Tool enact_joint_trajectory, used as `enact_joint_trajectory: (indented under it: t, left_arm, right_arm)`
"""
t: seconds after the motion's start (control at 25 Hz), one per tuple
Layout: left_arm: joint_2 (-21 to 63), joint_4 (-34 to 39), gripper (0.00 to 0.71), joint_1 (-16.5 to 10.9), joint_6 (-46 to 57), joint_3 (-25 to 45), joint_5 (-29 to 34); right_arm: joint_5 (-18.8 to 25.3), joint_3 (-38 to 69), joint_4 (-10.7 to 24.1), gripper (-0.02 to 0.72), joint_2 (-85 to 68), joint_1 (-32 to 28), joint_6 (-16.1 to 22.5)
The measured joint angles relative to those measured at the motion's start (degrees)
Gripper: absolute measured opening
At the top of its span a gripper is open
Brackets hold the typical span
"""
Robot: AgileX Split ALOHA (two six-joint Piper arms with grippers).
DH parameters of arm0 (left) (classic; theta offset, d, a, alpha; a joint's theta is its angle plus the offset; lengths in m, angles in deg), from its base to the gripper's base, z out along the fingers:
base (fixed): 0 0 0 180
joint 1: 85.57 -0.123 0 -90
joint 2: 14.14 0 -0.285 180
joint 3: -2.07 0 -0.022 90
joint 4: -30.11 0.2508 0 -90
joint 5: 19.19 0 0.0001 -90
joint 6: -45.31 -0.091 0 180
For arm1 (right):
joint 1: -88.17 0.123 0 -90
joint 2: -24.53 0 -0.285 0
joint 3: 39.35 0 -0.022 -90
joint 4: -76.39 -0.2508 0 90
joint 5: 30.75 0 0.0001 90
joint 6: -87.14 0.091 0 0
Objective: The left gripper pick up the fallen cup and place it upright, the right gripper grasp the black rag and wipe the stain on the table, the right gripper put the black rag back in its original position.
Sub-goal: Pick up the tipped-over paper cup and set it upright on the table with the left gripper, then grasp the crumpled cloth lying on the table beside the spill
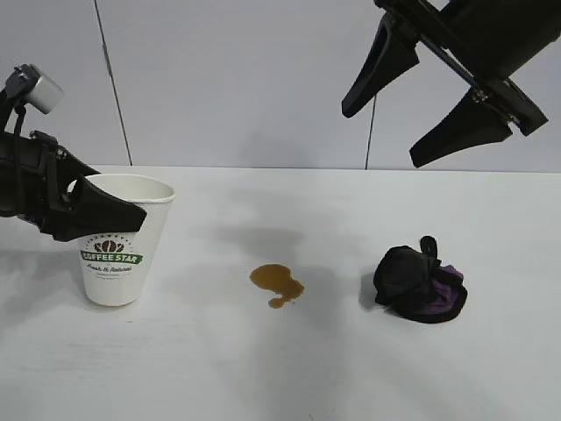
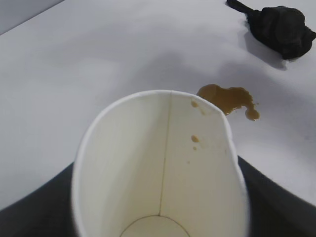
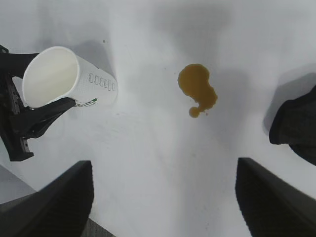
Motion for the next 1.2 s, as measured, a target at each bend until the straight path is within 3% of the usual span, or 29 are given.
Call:
enact_joint_trajectory:
  t: [0.24,0.76,1.04,1.2]
  left_arm:
    - [0.00,0.60,0.693,0.00,1.01,0.00,-0.23]
    - [0.14,12.55,0.693,0.00,13.70,0.00,-4.43]
    - [3.82,28.08,0.693,0.00,30.24,0.00,-10.72]
    - [6.84,45.03,0.693,0.00,48.49,0.00,-16.01]
  right_arm:
    - [-0.06,0.00,0.24,0.545,0.00,0.00,0.00]
    - [-0.06,0.00,0.29,0.545,0.00,0.00,0.00]
    - [-0.06,-0.07,0.48,0.545,0.00,0.00,0.00]
    - [-0.06,-0.07,0.53,0.545,0.00,0.00,0.00]
